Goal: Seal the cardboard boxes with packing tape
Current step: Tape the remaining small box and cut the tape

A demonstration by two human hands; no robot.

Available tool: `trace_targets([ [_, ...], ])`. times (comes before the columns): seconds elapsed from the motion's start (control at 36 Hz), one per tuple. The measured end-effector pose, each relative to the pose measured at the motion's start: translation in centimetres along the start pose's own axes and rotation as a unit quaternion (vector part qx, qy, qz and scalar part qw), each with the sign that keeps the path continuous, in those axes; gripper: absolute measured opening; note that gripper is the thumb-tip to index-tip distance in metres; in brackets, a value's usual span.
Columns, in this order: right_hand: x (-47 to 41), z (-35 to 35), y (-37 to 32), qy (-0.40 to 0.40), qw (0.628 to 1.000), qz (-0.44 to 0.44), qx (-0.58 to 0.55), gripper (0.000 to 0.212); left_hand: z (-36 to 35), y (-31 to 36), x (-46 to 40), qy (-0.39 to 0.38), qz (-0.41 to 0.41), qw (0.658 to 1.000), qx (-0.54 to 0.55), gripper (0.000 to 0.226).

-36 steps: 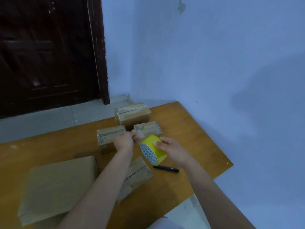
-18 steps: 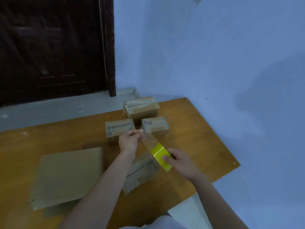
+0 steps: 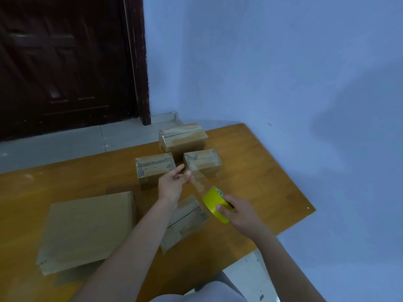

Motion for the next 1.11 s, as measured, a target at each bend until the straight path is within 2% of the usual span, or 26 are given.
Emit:
trace_targets([
  [0.25, 0.4, -0.4, 0.3, -0.001, 0.999, 0.008, 0.043, 0.016, 0.9, 0.6, 0.6, -0.038, -0.023, 0.998, -0.038, 0.003],
  [0.33, 0.7, -0.7, 0.3, 0.001, 0.999, 0.015, 0.045, 0.028, 1.1, 0.4, 0.5, -0.029, -0.033, 0.997, -0.060, 0.011],
  [0.44, 1.0, -1.1, 0.3, 0.001, 0.999, 0.030, 0.033, 0.025, 1.4, -0.4, 0.2, -0.004, -0.043, 0.993, -0.112, 0.016],
  [0.53, 1.3, -1.2, -0.2, 0.005, 0.999, 0.033, -0.013, 0.020, 1.8, -1.6, -0.2, 0.015, -0.051, 0.979, -0.196, 0.018],
  [0.58, 1.5, -1.3, -0.4, 0.005, 0.999, 0.028, -0.026, 0.026, 1.9, -2.4, -0.2, 0.022, -0.043, 0.970, -0.240, 0.017],
  [0.67, 1.5, -1.6, -0.3, 0.008, 0.998, 0.011, -0.062, 0.033, 1.7, -3.3, -0.1, 0.031, -0.046, 0.962, -0.268, 0.016],
  [0.83, 1.0, -2.8, 0.3, 0.012, 0.982, -0.049, -0.184, 0.027, 1.9, -4.3, -1.1, 0.038, -0.042, 0.959, -0.278, 0.015],
  [0.94, 0.7, -3.4, 0.8, 0.003, 0.975, -0.097, -0.200, 0.026, 2.2, -5.8, -1.3, 0.026, -0.024, 0.942, -0.335, 0.014],
  [1.11, 0.8, -4.1, 1.1, 0.028, 0.973, -0.111, -0.202, 0.032, 1.9, -5.7, -1.4, 0.035, -0.011, 0.916, -0.401, 0.017],
])
Point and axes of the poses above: each hand's wrist, its own x-axis away from the middle knuckle, its own z-axis out of the back of the hand, y = z × x, the point moved 1 cm from there along -x, towards the middle knuckle, and after that the axes turned 10 degrees about -y, right-handed, at the moved point
